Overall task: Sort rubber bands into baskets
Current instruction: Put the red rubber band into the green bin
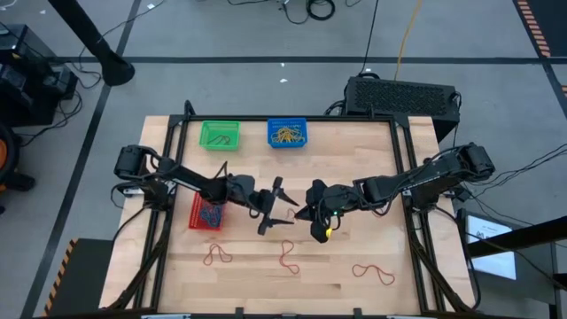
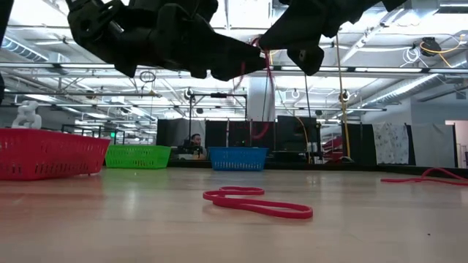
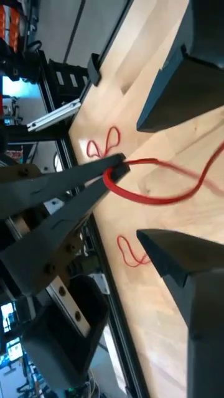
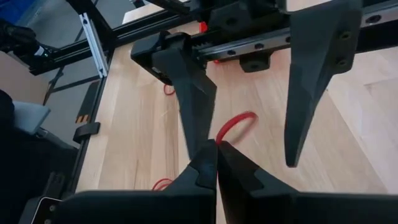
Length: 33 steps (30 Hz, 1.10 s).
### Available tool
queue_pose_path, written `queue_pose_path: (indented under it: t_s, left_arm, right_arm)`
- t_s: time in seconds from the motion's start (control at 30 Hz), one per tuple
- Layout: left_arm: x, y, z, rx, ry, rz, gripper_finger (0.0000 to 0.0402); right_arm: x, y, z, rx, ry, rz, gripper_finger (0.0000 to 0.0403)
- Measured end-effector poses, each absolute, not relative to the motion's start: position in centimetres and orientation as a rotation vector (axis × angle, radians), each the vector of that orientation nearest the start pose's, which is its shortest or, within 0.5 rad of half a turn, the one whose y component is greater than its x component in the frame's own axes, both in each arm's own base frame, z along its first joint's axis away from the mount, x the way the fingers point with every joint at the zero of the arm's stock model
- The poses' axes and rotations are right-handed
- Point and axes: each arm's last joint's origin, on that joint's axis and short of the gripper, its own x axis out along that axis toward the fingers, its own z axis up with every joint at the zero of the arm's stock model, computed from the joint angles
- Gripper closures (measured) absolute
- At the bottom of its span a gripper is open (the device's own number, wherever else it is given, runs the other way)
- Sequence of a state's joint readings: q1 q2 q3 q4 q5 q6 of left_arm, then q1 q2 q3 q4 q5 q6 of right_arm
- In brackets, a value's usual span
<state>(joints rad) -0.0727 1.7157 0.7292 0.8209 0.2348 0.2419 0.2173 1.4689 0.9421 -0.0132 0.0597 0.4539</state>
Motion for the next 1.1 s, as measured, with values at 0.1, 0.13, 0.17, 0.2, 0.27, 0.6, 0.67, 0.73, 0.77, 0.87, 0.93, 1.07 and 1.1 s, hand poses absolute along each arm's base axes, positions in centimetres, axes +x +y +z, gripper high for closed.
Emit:
queue_pose_path:
  t_s: [0.1, 0.13, 0.17, 0.2, 0.27, 0.6, 0.67, 0.73, 0.77, 0.87, 0.93, 1.07, 1.1]
  left_arm:
    - [33.6, -3.1, 17.7, 0.225, 0.135, -0.326, 0.0162]
    - [33.6, -3.1, 17.6, 0.225, 0.142, -0.326, 0.0178]
    - [33.6, -3.1, 17.6, 0.224, 0.149, -0.327, 0.0198]
    - [33.6, -3.1, 17.5, 0.224, 0.156, -0.328, 0.0218]
    - [33.6, -3.1, 17.4, 0.226, 0.162, -0.329, 0.0267]
    - [33.6, -3.1, 17.4, 0.23, 0.164, -0.328, 0.0397]
    - [33.6, -3.1, 17.4, 0.23, 0.164, -0.328, 0.0397]
    - [33.6, -3.1, 17.4, 0.224, 0.17, -0.327, 0.0398]
    - [33.5, -3.1, 17.4, 0.223, 0.175, -0.323, 0.0398]
    - [33.1, -2.9, 17.9, 0.226, 0.219, -0.279, 0.0399]
    - [32.6, -2.6, 18.4, 0.235, 0.271, -0.226, 0.0399]
    - [30.8, -1.2, 20.1, 0.297, 0.388, -0.11, 0.04]
    - [30.3, -0.8, 20.6, 0.309, 0.413, -0.063, 0.04]
  right_arm:
    - [31.1, 6.7, 24.5, 0.369, 0.564, 0.028, 0.0402]
    - [31.1, 6.7, 24.5, 0.369, 0.566, 0.027, 0.0402]
    - [31.1, 6.7, 24.5, 0.369, 0.566, 0.027, 0.0402]
    - [31.0, 6.7, 24.4, 0.368, 0.567, 0.027, 0.0402]
    - [31.0, 6.7, 24.4, 0.368, 0.568, 0.027, 0.0402]
    - [31.0, 6.7, 24.4, 0.336, 0.575, 0.044, 0.0403]
    - [31.0, 6.7, 24.4, 0.331, 0.575, 0.045, 0.0401]
    - [31.0, 6.6, 24.4, 0.316, 0.574, 0.047, 0.0393]
    - [31.1, 6.5, 24.4, 0.305, 0.572, 0.045, 0.0387]
    - [31.1, 6.4, 24.4, 0.269, 0.566, 0.013, 0.0364]
    - [31.0, 6.2, 24.3, 0.241, 0.568, -0.025, 0.0346]
    - [30.8, 5.9, 23.9, 0.189, 0.594, -0.127, 0.0309]
    - [30.7, 5.8, 23.8, 0.185, 0.601, -0.147, 0.0302]
